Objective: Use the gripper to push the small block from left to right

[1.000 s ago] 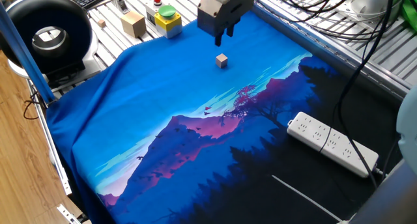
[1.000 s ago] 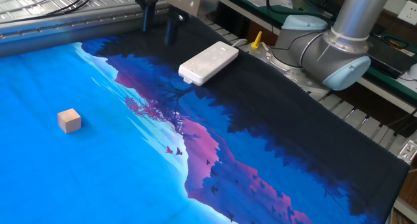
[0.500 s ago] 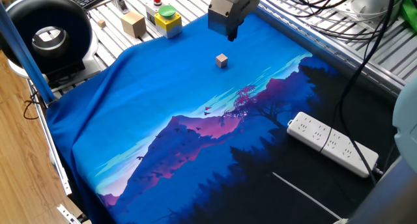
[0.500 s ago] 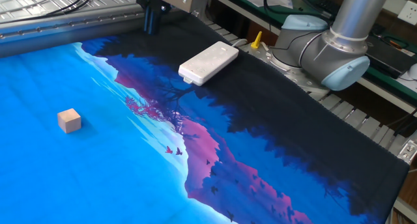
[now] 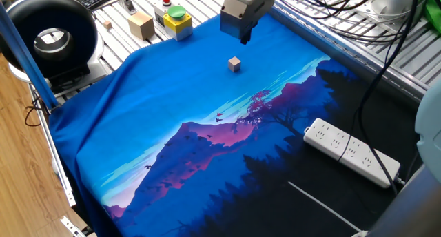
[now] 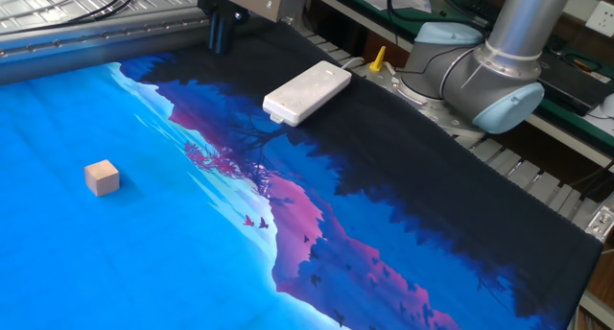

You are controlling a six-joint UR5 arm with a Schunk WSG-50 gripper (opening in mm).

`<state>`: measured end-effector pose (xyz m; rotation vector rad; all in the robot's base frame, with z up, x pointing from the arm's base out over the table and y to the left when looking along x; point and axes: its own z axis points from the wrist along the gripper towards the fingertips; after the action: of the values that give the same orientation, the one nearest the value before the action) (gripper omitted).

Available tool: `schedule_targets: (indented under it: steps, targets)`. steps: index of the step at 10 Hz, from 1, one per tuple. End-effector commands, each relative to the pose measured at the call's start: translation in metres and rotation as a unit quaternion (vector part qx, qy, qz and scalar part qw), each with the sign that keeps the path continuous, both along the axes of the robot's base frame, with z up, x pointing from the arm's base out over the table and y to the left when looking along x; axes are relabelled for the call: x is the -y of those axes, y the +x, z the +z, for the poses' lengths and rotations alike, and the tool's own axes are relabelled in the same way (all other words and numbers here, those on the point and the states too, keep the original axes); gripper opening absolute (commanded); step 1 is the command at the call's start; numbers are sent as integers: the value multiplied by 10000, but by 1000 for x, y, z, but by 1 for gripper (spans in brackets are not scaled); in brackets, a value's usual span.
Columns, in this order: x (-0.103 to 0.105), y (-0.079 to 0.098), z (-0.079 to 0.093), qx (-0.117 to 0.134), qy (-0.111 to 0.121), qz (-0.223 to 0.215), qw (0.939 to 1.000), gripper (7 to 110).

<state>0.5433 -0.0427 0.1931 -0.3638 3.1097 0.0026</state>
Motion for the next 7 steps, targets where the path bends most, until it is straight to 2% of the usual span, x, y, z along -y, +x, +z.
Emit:
schedule_targets:
  steps: [1, 2, 3, 4, 5, 6, 7]
  targets:
    - [-28, -2, 2, -48, 574, -292, 9979, 7]
    - [-61, -8, 9, -243, 1254, -583, 9901, 7]
    - [-66, -13, 10, -366, 1326, -781, 9874, 7]
    - [-50, -15, 6, -407, 1004, -1077, 9883, 7]
    - [-44, -10, 5, -327, 873, -1318, 9869, 7]
    - [-44, -6, 5, -271, 879, -1657, 9819, 7]
    - [-31, 0, 3, -129, 642, -1919, 9792, 7]
